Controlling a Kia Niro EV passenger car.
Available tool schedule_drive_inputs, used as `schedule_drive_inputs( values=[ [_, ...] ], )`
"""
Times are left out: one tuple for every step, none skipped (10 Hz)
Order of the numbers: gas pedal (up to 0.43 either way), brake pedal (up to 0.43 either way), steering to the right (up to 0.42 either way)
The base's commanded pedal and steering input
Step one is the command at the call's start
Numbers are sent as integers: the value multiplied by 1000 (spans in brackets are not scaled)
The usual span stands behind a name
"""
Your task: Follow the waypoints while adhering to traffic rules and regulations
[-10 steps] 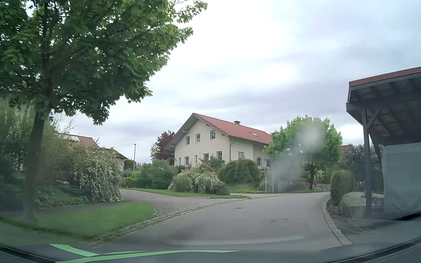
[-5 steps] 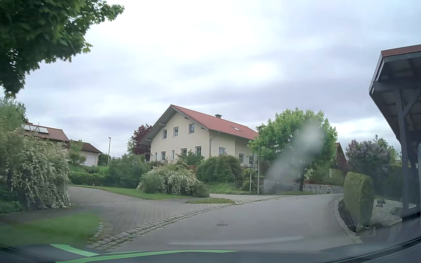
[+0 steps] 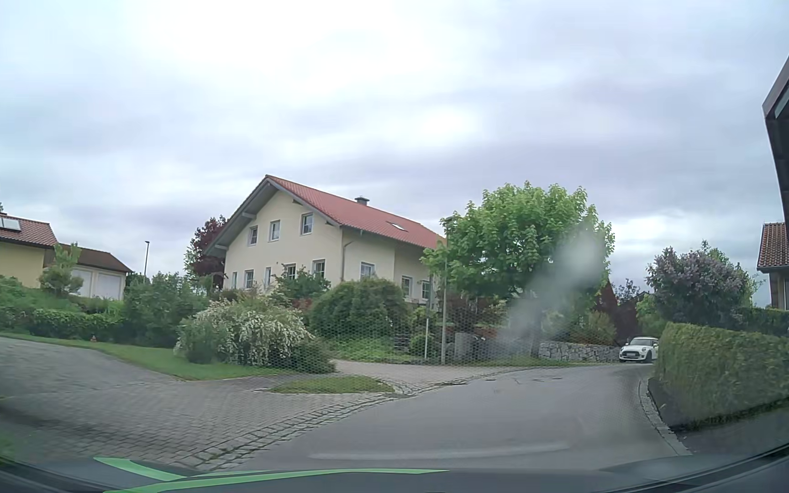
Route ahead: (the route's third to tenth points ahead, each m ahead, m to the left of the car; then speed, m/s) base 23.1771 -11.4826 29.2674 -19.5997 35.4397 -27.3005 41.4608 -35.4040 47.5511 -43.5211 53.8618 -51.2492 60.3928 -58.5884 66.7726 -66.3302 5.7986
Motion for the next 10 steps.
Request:
schedule_drive_inputs(
  values=[
    [197,0,149],
    [197,0,150],
    [197,0,154],
    [197,0,164],
    [197,0,171],
    [197,0,178],
    [209,0,182],
    [209,0,183],
    [209,0,183],
    [209,0,182]
  ],
)
